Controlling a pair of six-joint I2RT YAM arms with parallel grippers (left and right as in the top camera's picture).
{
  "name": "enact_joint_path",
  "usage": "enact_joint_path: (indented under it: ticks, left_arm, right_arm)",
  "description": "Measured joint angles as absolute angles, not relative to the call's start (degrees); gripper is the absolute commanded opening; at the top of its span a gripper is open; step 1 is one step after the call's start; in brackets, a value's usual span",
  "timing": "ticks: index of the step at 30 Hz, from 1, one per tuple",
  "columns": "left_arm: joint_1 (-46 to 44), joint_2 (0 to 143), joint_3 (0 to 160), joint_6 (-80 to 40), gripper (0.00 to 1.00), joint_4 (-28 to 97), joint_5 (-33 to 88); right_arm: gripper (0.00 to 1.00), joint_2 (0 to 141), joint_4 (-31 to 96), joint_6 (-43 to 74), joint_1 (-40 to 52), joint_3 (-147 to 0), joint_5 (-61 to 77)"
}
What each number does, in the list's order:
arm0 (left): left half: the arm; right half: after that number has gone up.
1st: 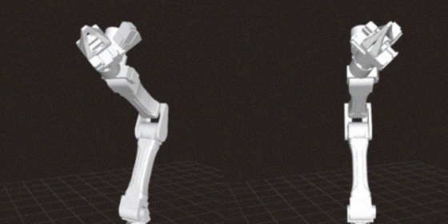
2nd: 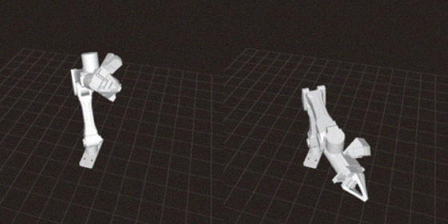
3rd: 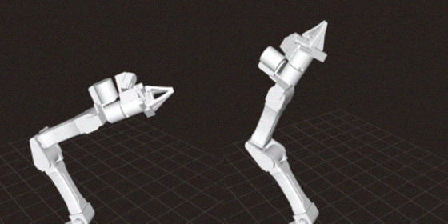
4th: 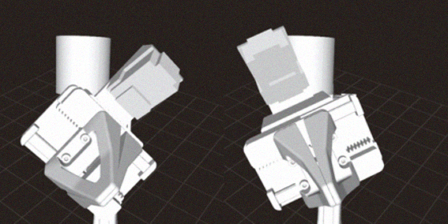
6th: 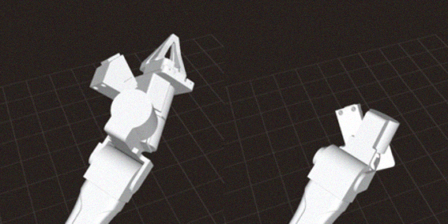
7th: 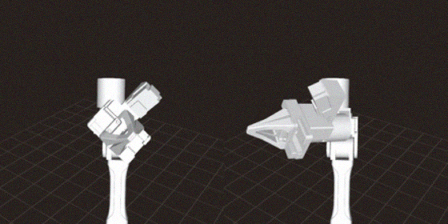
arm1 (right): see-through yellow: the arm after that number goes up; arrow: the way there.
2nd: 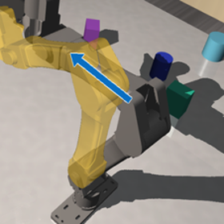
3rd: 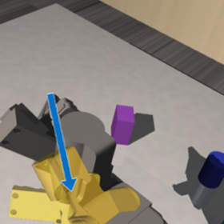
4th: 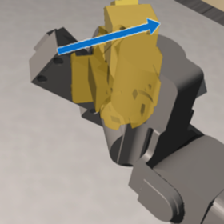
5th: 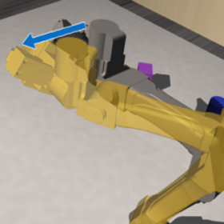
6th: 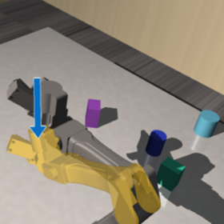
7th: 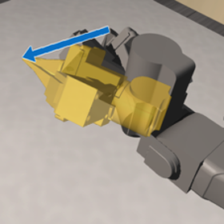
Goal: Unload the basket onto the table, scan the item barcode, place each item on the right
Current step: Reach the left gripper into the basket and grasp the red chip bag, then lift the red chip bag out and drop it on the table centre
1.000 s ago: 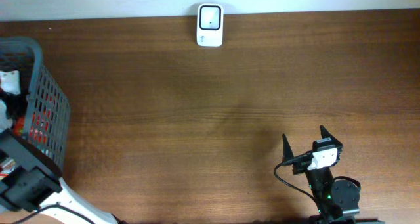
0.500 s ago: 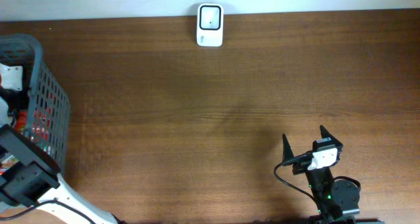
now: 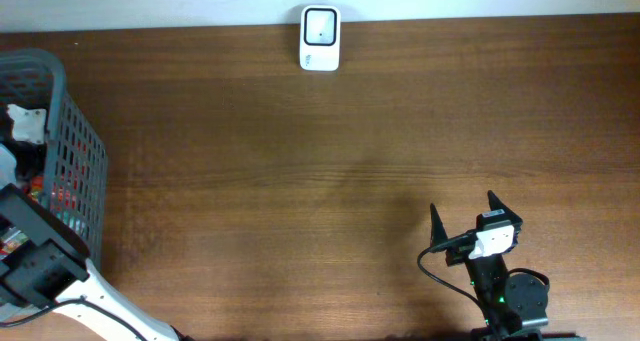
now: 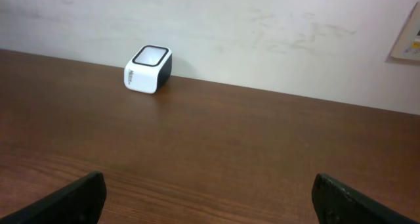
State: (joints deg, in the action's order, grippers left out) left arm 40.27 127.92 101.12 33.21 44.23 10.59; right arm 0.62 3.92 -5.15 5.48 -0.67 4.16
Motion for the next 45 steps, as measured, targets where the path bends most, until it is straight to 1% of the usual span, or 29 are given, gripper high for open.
enact_joint_path:
  ticks: [1, 2, 6, 12, 18, 28, 33, 36, 39, 42, 45]
  left_arm:
    - [40.14, 127.90, 101.12, 33.15, 0.11, 44.49, 10.55]
    - [39.90, 127.79, 101.19, 33.36, 0.12, 44.53, 10.20]
    - [39.86, 127.15, 101.49, 33.61, 0.03, 44.88, 9.61]
    - [39.77, 127.02, 101.95, 32.91, 0.01, 45.28, 8.80]
    - [39.79, 124.53, 103.81, 25.76, 0.00, 46.61, 6.79]
    - [39.77, 94.43, 106.83, 9.67, 0.00, 43.72, 6.83]
    - [38.37, 85.69, 106.96, 2.98, 0.00, 42.87, 15.46]
    - [32.60, 84.53, 107.18, 1.21, 0.00, 44.47, 22.48]
    - [22.35, 86.00, 107.15, 0.32, 0.00, 47.62, 26.13]
    - [12.51, 88.99, 107.02, 0.05, 0.00, 48.66, 26.00]
    - [0.58, 93.93, 105.56, -0.10, 0.00, 50.61, 19.33]
  right_arm:
    - [0.99, 0.62, 3.90, -5.19, 5.48, -0.67, 4.19]
    - [0.98, 0.62, 3.92, -5.15, 5.48, -0.67, 4.19]
    - [0.99, 0.62, 3.90, -5.17, 5.48, -0.67, 4.16]
    - [0.99, 0.62, 3.92, -5.17, 5.48, -0.67, 4.16]
    - [0.99, 0.62, 3.92, -5.15, 5.48, -0.67, 4.19]
    - [0.99, 0.62, 3.92, -5.17, 5.48, -0.67, 4.19]
    - [0.99, 0.62, 3.92, -5.15, 5.48, -0.67, 4.16]
    - [0.99, 0.62, 3.92, -5.17, 5.48, -0.67, 4.19]
    - [0.99, 0.62, 3.92, -5.17, 5.48, -0.67, 4.19]
    - [0.99, 0.62, 3.92, -5.15, 5.48, -0.67, 4.19]
    - [0.99, 0.62, 3.90, -5.17, 5.48, -0.67, 4.19]
